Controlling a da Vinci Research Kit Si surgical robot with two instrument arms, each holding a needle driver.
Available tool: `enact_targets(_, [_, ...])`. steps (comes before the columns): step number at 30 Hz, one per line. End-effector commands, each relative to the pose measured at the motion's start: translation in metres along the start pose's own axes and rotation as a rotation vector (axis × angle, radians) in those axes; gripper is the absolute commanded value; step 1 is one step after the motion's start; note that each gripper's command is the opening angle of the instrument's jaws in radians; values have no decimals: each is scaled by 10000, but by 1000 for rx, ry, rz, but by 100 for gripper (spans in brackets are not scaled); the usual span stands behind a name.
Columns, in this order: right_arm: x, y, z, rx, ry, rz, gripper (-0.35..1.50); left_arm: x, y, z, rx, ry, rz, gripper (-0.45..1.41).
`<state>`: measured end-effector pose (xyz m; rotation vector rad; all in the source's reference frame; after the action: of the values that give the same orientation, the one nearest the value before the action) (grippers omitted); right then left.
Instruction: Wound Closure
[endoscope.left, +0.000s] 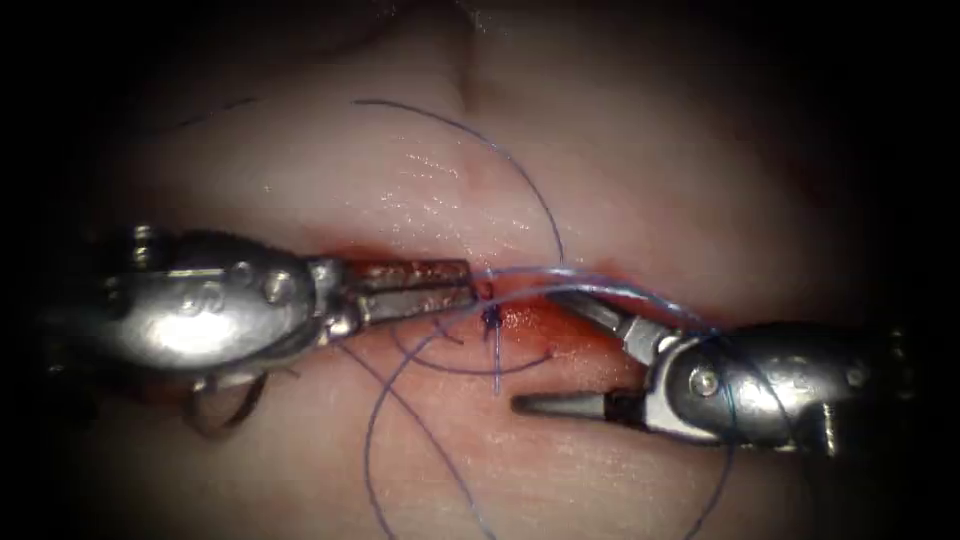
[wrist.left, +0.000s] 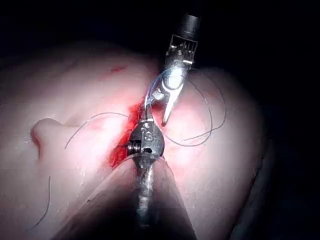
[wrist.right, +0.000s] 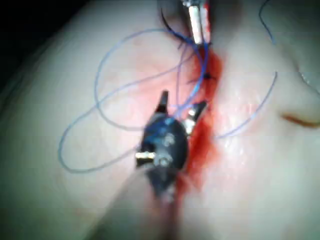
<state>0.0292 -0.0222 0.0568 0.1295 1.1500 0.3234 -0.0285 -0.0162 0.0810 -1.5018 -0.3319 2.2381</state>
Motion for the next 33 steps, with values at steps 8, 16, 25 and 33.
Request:
enact_targets(8, [20, -3, 24, -7, 43, 12, 71, -4, 8, 11, -15, 13, -2, -45])
enact_targets(16, [26, -6, 35, -13, 54, 13, 71, -3, 10, 12, -18, 17, 0, -45])
enact_targets(25, [34, -12, 49, -5, 62, 18, 57, -4, 11, 15, -23, 18, 2, -45])
enact_targets(33, [35, -14, 52, 33, 68, 56, -35, -4, 12, 15, -25, 19, 3, -45])
